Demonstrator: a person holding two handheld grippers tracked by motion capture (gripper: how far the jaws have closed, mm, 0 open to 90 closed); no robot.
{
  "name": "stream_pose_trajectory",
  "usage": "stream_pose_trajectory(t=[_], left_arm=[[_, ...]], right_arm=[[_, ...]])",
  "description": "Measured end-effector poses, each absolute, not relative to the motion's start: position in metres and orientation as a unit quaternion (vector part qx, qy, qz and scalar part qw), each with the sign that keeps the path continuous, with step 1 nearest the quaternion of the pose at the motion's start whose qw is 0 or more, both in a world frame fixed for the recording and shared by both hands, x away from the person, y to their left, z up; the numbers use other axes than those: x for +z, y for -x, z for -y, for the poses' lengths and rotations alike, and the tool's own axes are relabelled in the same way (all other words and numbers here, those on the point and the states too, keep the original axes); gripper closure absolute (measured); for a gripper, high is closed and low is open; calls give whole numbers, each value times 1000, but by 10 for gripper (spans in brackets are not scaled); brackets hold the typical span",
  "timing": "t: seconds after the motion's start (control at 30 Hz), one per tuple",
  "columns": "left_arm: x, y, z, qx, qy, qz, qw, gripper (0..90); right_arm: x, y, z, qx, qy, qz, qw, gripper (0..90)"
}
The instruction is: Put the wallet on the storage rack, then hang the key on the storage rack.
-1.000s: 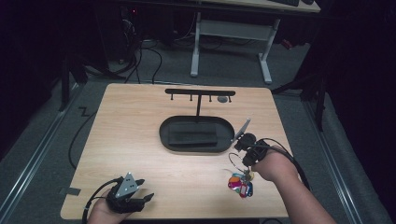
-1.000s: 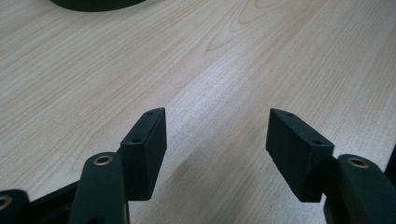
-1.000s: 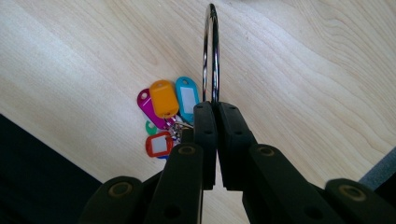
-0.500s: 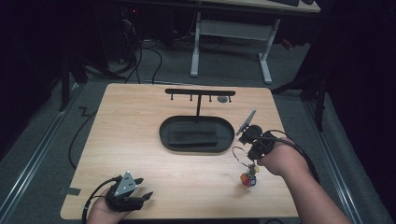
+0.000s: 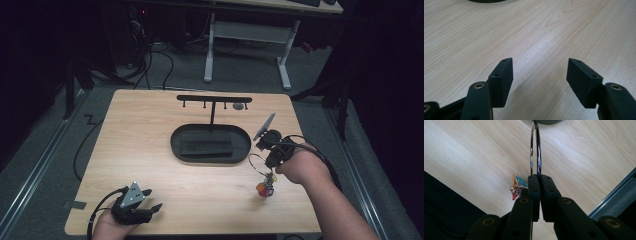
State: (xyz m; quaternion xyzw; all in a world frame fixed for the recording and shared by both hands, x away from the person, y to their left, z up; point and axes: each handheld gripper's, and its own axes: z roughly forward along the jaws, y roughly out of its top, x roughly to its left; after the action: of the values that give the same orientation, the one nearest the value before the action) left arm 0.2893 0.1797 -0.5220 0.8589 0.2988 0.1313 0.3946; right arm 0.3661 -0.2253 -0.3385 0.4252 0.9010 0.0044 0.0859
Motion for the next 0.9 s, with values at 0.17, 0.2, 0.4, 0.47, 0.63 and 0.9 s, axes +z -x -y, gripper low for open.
stream_pose_trajectory(t=[0.17, 0.2, 0.4, 0.47, 0.63, 0.9], left_arm=[[-521, -289, -180, 129, -859, -300, 394, 385], [-522, -289, -180, 130, -858, -300, 395, 385], [-522, -289, -180, 129, -858, -301, 396, 385], [-522, -289, -180, 128, -859, -300, 395, 385], [-522, -288, -179, 131, -858, -299, 396, 386], [-523, -289, -179, 126, -860, -298, 394, 387]], right_arm=[[-336, -371, 225, 5, -428, -900, 85, 877], [-335, -373, 225, 6, -424, -901, 86, 877], [-330, -379, 222, 11, -427, -900, 87, 877], [-328, -382, 221, 11, -428, -900, 88, 877], [-326, -388, 221, 11, -427, -900, 88, 877], [-324, -402, 220, 10, -433, -897, 87, 877]])
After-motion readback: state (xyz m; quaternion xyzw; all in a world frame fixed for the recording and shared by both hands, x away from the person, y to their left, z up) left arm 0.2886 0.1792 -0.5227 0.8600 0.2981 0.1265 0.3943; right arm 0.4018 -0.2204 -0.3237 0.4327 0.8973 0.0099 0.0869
